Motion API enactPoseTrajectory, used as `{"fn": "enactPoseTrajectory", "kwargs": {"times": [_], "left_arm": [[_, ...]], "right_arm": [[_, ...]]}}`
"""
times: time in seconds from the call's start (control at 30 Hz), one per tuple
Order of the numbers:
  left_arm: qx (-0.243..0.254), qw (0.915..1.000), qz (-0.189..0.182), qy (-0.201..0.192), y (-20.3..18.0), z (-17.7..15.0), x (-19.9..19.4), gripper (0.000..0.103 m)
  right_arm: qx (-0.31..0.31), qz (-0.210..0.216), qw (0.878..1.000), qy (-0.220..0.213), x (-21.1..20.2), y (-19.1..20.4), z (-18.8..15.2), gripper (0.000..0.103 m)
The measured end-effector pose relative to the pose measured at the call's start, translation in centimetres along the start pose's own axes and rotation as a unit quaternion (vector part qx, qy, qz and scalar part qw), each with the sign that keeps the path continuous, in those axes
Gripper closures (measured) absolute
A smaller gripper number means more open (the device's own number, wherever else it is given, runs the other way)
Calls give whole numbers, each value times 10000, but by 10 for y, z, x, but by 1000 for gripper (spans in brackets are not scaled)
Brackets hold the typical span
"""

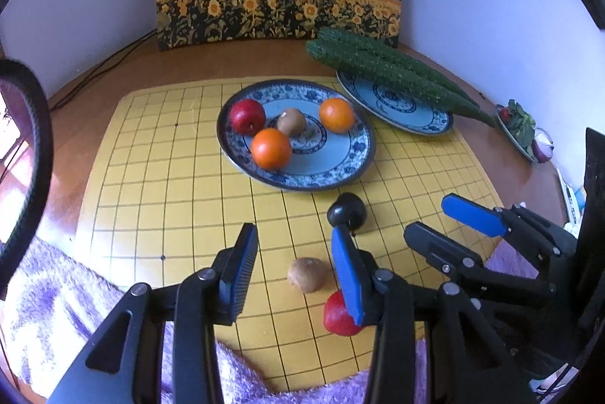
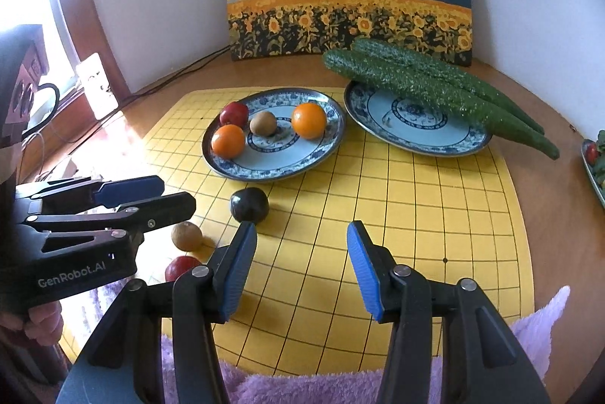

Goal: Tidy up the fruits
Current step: 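Move the left tool to the brown kiwi while the right tool approaches the black plum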

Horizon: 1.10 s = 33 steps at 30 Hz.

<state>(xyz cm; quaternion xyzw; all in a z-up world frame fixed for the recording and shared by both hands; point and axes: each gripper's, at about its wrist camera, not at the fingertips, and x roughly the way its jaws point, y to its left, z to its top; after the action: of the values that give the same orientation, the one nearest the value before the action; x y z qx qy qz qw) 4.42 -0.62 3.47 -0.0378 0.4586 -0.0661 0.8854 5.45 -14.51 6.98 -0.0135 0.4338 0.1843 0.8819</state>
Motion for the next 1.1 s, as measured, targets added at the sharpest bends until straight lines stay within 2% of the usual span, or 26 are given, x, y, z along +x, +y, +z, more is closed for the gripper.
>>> {"fn": "enactPoseTrajectory", "kwargs": {"times": [0.4,0.47,0.67,0.93,1.1], "left_arm": [[-12,9997,-124,214,-3,-10,12,61],[-9,9996,-140,233,-4,-10,13,67],[-9,9995,-164,252,-6,-10,15,72],[-145,9996,-40,240,-2,-10,17,69],[-171,9995,-88,235,-1,-10,18,71]], "right_arm": [[40,41,10000,46,0,2,-7,52],[59,48,10000,40,0,1,-7,52],[103,64,9999,51,1,1,-9,52],[117,85,9999,43,1,1,-9,52],[118,84,9999,33,1,2,-9,52]]}}
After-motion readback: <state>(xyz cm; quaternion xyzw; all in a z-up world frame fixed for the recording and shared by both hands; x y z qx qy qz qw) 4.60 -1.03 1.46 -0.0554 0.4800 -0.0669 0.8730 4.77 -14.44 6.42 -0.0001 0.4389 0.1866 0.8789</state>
